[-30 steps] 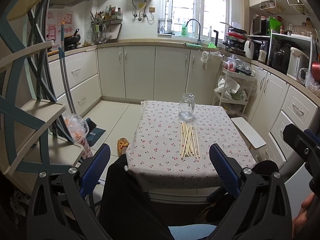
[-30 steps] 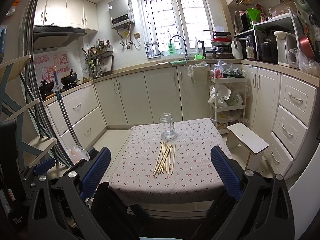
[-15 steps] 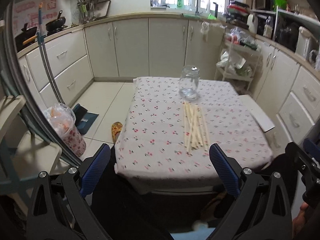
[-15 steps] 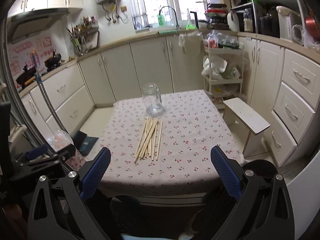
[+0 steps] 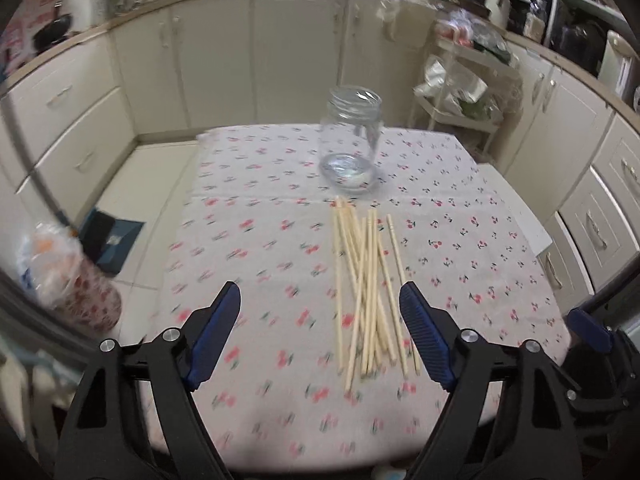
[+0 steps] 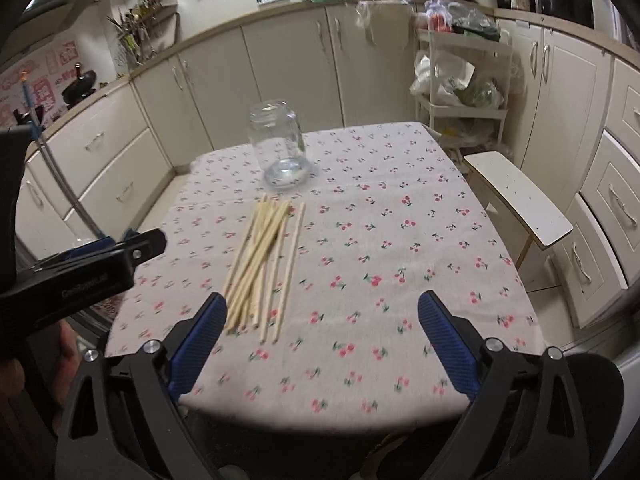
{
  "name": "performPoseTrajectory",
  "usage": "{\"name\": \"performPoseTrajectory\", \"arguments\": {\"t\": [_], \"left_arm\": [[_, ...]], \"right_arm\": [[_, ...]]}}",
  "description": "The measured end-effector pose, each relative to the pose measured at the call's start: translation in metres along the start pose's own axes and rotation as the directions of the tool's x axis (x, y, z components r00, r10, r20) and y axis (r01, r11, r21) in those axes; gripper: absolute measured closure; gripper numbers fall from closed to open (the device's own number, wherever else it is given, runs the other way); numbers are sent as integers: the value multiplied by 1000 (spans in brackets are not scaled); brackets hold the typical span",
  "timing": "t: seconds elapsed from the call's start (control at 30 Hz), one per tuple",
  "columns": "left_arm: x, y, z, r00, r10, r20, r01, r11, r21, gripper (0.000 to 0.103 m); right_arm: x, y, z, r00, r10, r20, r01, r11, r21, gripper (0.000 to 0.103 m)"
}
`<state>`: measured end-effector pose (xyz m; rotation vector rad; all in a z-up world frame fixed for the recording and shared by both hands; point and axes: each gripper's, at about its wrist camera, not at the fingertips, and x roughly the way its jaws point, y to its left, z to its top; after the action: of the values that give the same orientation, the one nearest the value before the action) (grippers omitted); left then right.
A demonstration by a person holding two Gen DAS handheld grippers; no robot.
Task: Organize utensils
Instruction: 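Lower the left tool onto the chopstick pile and close on one chopstick, then grasp a chopstick with the right tool while the left tool holds its chopstick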
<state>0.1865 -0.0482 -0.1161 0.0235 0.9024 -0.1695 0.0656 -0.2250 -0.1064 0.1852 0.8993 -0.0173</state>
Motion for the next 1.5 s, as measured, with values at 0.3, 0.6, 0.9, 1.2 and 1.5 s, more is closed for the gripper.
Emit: {"name": "performPoseTrajectory", "arguments": {"t": [0.3,0.6,0.9,1.2,1.5], "left_arm": [[83,-23,25,995,-48,-83,54,996,68,50],[132,-34,25,983,-84,-163,100,991,91,83],[139,-2,30,970,-158,-182,158,987,-17,98],[143,20,31,951,-232,-203,215,971,-102,98],[149,32,34,946,-242,-215,219,968,-127,98]], "right_arm": [[48,-20,22,999,-35,-30,36,998,42,10],[80,-21,28,998,-22,-63,25,999,38,10],[108,-4,40,997,-4,-83,3,1000,-10,10],[140,16,48,992,31,-119,-38,998,-57,12],[162,23,46,979,86,-184,-97,994,-49,46]]}}
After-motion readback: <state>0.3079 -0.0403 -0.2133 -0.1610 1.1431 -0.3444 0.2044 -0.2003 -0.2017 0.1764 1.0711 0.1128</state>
